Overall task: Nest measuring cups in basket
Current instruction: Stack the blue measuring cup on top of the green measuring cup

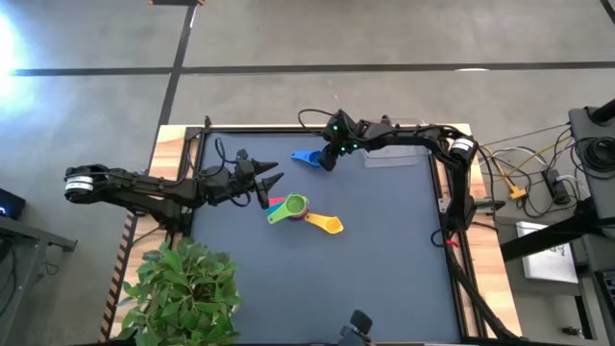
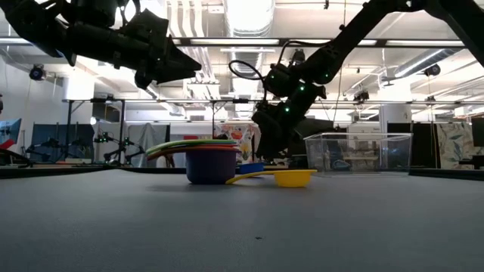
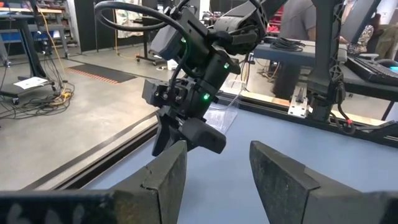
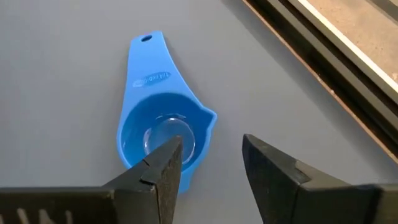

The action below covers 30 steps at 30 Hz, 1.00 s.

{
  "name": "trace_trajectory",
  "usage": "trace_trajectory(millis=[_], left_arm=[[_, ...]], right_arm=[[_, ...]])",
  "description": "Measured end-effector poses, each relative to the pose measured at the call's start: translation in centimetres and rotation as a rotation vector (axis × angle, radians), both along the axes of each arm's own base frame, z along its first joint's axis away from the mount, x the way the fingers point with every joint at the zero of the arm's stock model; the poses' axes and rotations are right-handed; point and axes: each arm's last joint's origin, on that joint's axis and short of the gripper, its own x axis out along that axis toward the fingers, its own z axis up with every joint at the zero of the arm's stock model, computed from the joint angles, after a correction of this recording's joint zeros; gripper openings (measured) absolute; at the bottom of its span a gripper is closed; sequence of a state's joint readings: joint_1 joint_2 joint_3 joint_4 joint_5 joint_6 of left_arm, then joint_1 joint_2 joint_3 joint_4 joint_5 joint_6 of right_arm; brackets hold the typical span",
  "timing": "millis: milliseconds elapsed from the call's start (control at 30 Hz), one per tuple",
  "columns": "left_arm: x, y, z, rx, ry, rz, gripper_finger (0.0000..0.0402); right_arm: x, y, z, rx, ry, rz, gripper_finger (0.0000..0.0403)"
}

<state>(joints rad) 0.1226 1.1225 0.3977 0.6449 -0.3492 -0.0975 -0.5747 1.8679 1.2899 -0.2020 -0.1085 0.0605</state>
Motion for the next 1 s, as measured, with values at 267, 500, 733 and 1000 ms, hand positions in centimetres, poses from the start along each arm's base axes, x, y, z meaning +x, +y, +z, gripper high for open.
trace_trajectory(millis=[267,500,733,1000], left_arm=[[0.0,0.0,0.1,0.000,-0.006,0.000,0.0160],[0.0,0.0,0.1,0.001,-0.008,0.000,0.0160],[0.0,0.0,0.1,0.000,-0.008,0.000,0.0160],[0.0,0.0,0.1,-0.011,-0.016,0.001,0.0160]], right_arm=[[-0.3,0.2,-0.7,0.012,0.005,-0.008,0.0141],[-0.4,0.3,-1.1,0.014,-0.009,-0.013,0.0132],[-0.1,0.5,-1.0,0.016,-0.027,-0.016,0.0119],[0.4,1.1,-0.8,0.019,-0.050,-0.013,0.0109]])
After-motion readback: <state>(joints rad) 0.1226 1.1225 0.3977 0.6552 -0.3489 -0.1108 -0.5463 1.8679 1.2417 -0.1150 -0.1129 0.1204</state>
